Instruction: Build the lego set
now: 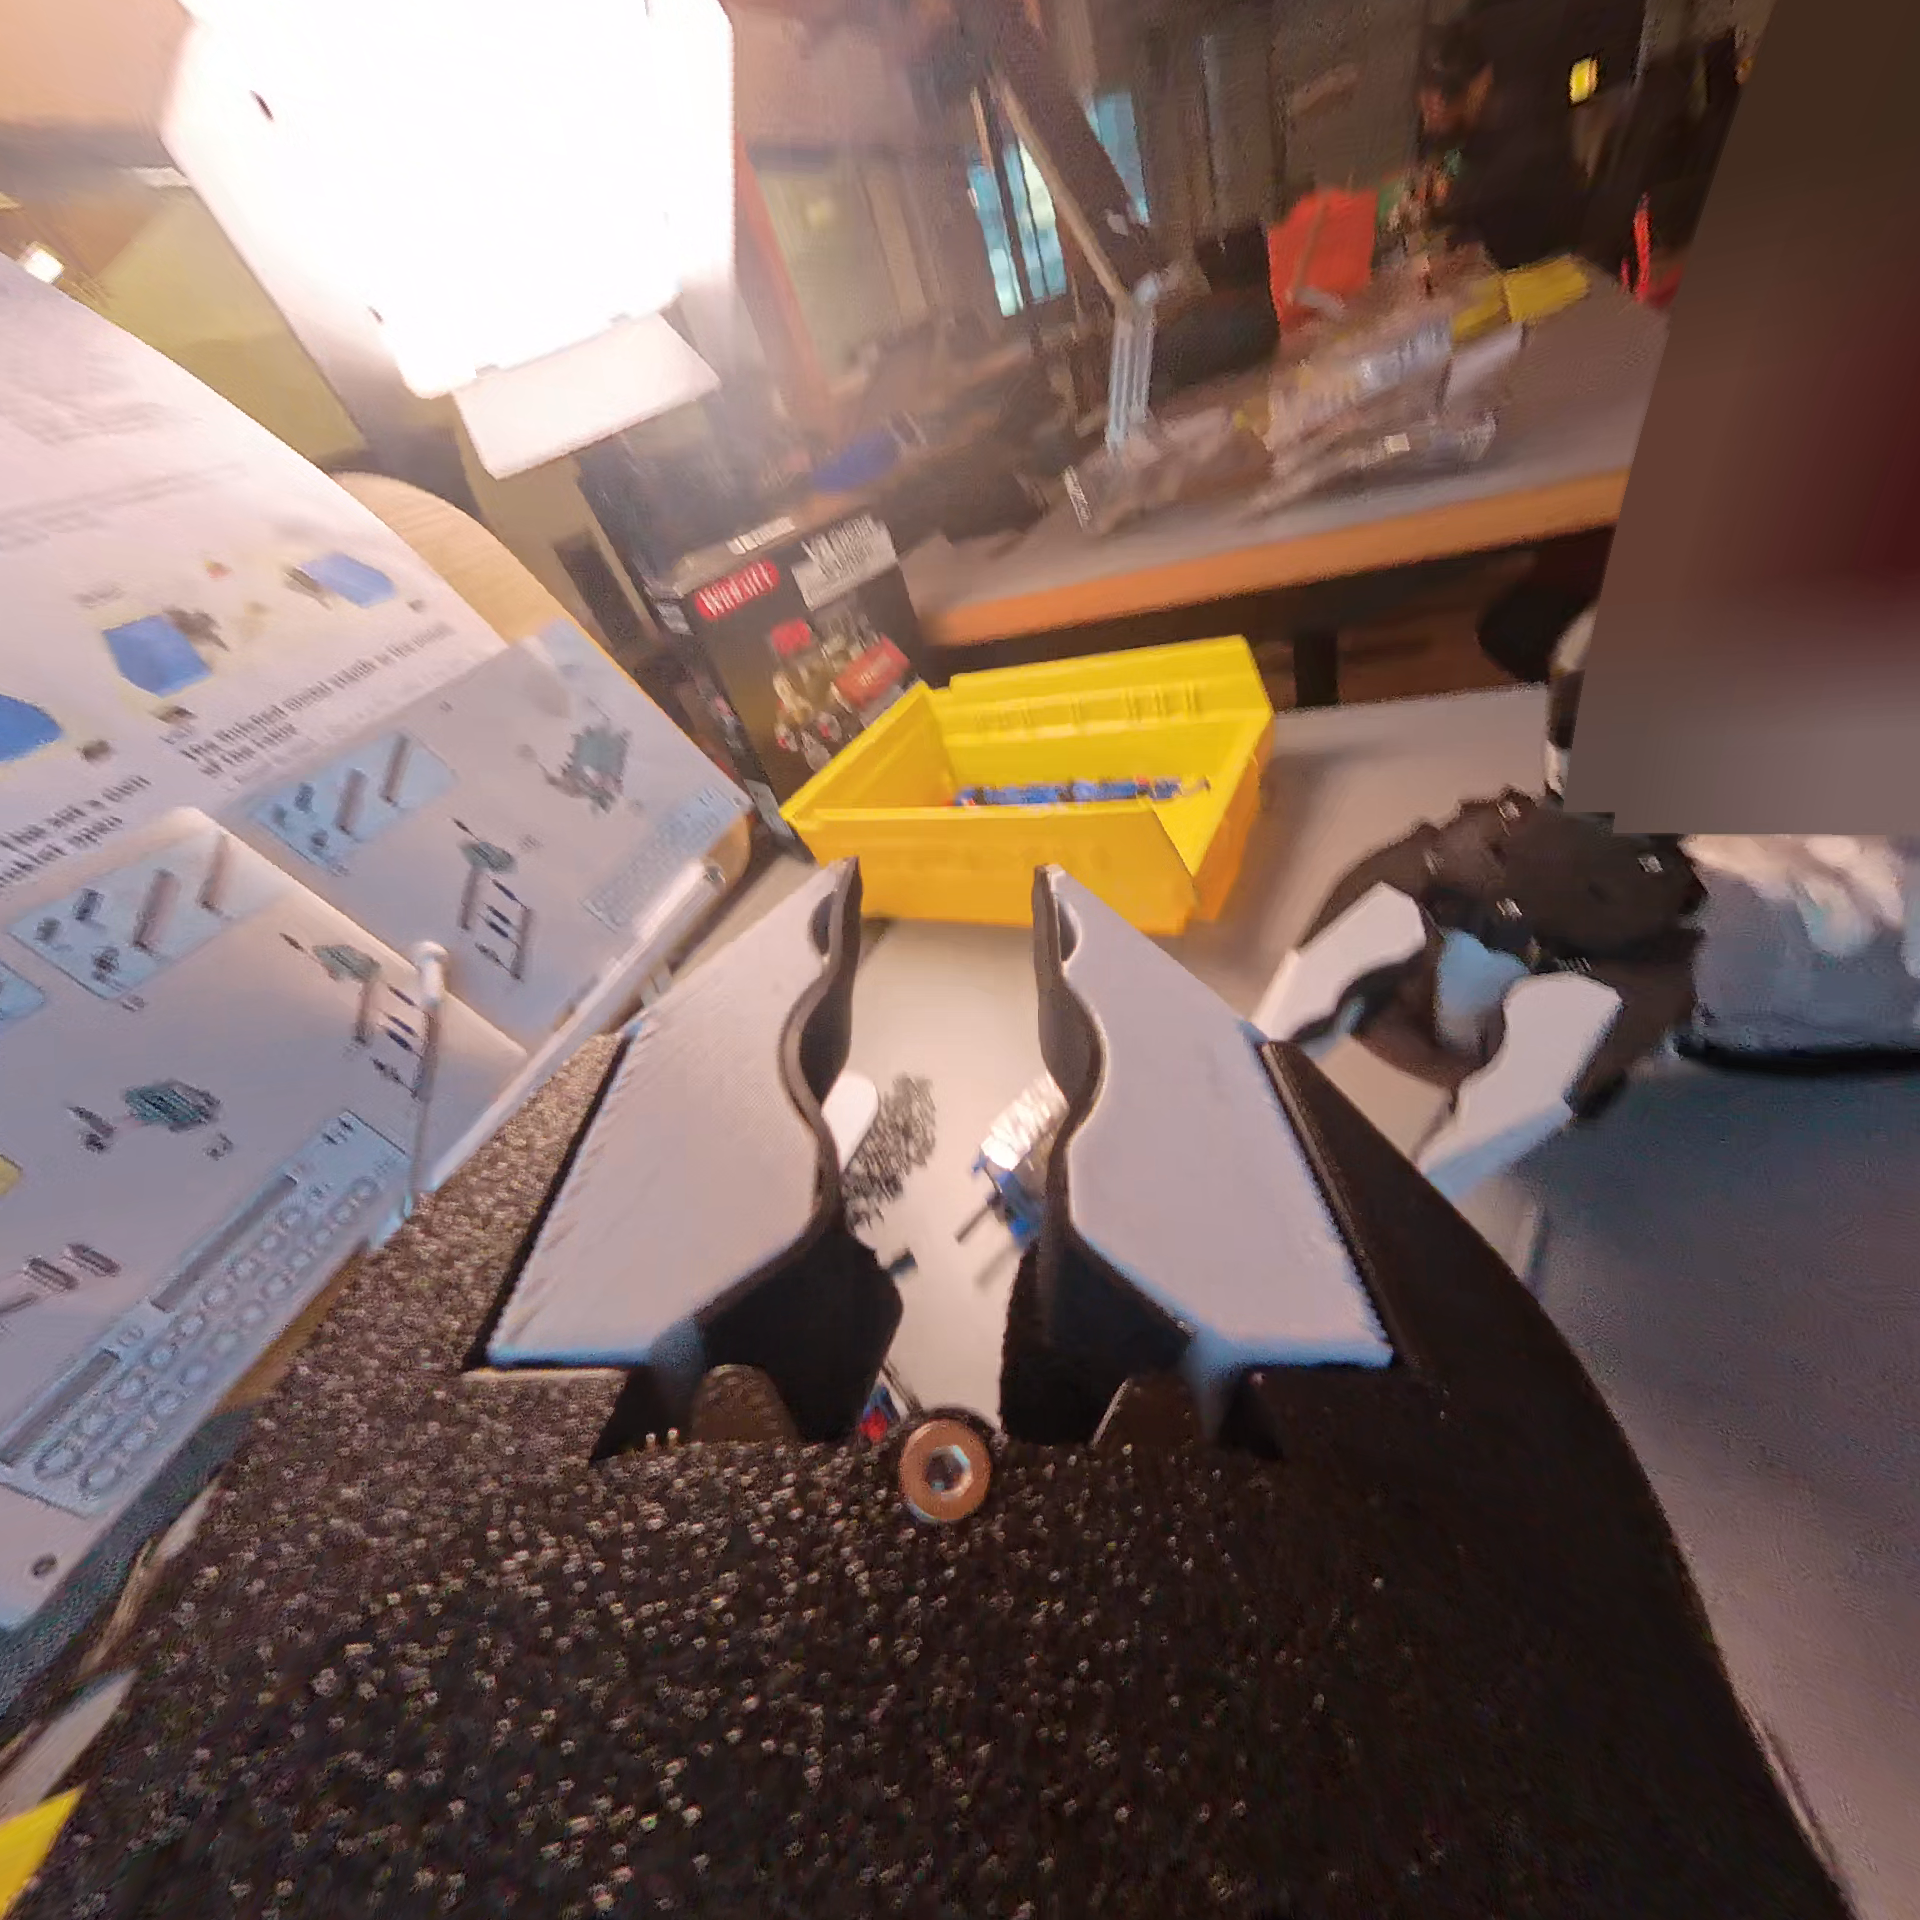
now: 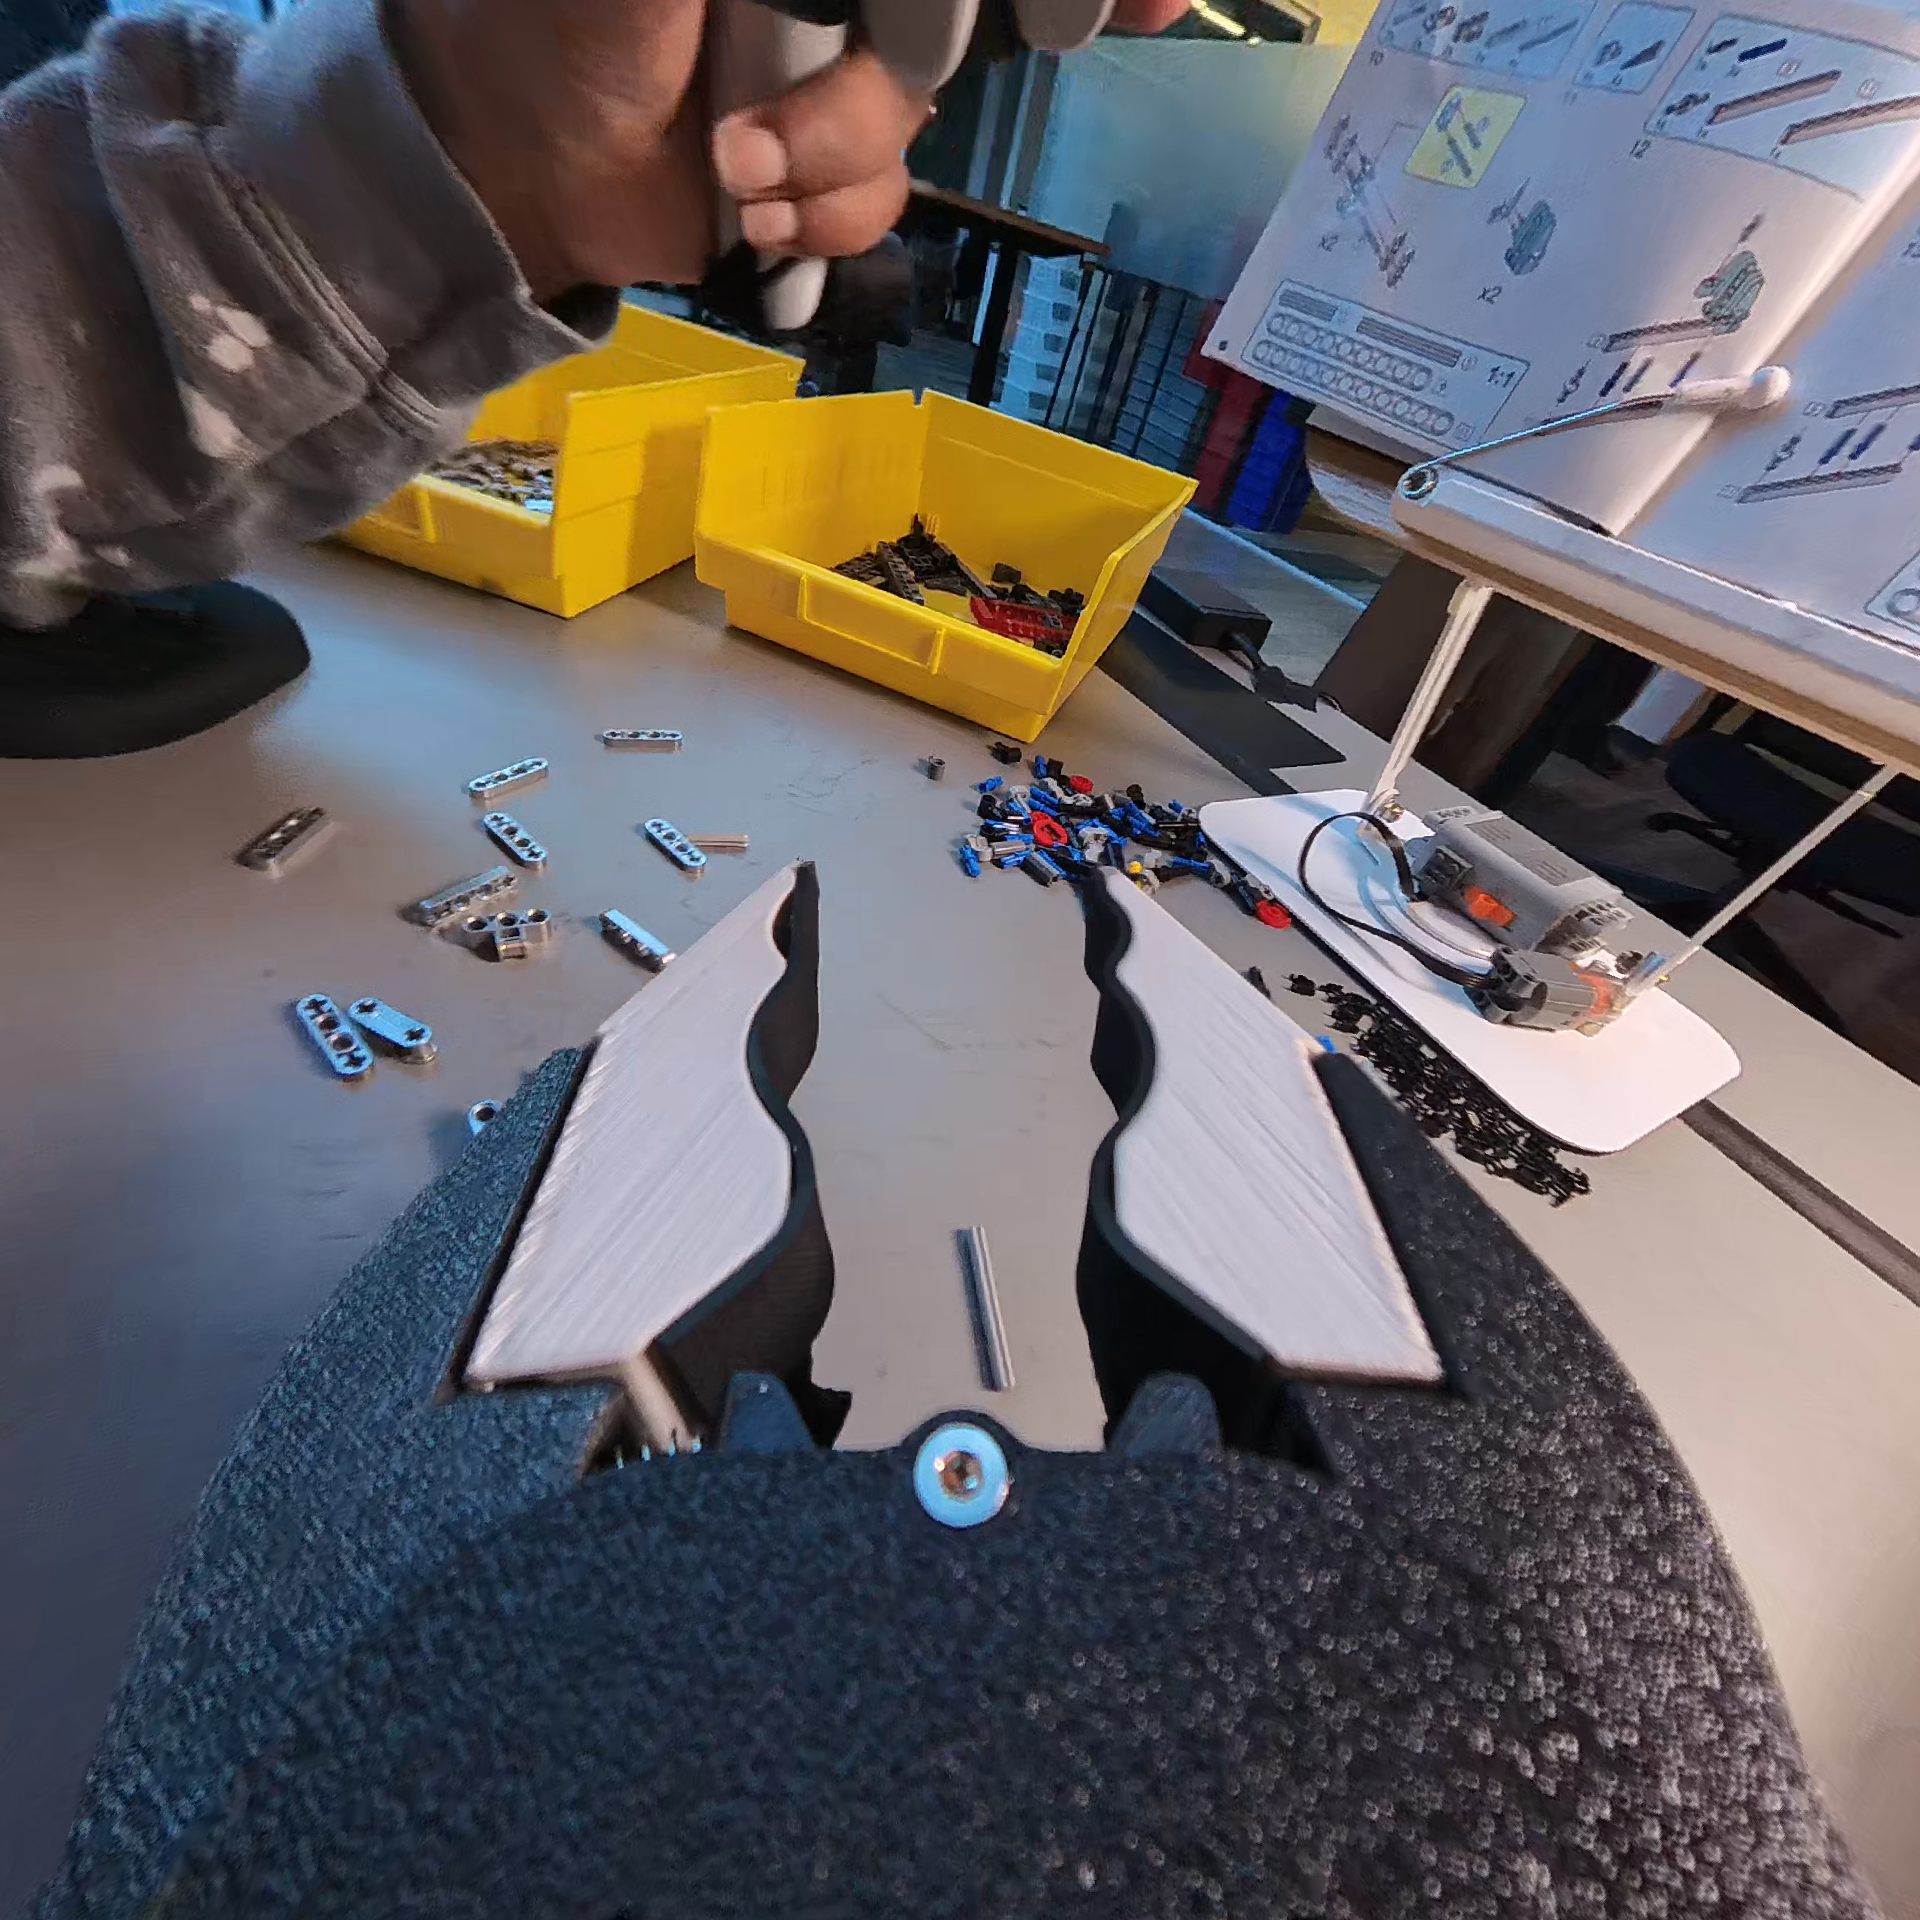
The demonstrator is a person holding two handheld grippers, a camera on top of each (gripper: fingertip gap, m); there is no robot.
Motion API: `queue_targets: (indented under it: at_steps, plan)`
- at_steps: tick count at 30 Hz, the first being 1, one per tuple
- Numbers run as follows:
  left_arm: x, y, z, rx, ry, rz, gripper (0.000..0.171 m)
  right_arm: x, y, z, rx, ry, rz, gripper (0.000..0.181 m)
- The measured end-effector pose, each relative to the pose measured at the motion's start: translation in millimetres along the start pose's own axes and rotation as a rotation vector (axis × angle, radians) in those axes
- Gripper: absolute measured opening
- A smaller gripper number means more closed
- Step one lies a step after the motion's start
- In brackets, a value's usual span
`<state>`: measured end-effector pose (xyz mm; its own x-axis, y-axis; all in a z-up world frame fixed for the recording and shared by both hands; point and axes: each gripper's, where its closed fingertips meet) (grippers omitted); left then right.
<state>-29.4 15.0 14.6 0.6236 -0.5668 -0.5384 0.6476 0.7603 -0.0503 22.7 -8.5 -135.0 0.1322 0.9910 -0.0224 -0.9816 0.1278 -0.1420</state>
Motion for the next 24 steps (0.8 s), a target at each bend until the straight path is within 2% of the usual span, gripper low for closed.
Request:
queue_targets:
  at_steps: [2,6,10,13,16,24]
  plan:
    - [31,-11,-22,-0.118,0.019,-0.069,0.031,-4,0,-6,-0.046,-0.014,0.03,0.051]
    - [98,-46,-95,-0.354,0.041,-0.175,0.031,-25,-8,-21,-0.196,-0.006,0.181,0.05]
    - [156,-66,-133,-0.368,-0.126,-0.324,0.029,-56,-18,-40,-0.345,-0.018,0.35,0.038]
    - [181,-70,-144,-0.413,-0.08,-0.478,0.028,-77,-19,-64,-0.471,-0.082,0.412,0.031]
    - [196,-71,-145,-0.395,-0.107,-0.579,0.027,-82,-15,-90,-0.599,-0.153,0.386,0.027]
    - [211,-79,-145,-0.404,-0.133,-0.655,0.021,-86,-8,-100,-0.656,-0.153,0.37,0.02]
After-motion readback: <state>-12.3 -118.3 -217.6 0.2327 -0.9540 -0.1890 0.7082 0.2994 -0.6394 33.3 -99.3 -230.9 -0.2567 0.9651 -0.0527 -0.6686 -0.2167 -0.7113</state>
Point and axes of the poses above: each gripper's, where its closed fingertips meet, y out along the fingers, z out of its top, x = y × z across the jaws, and after that the axes turned 15 degrees about y, right-handed
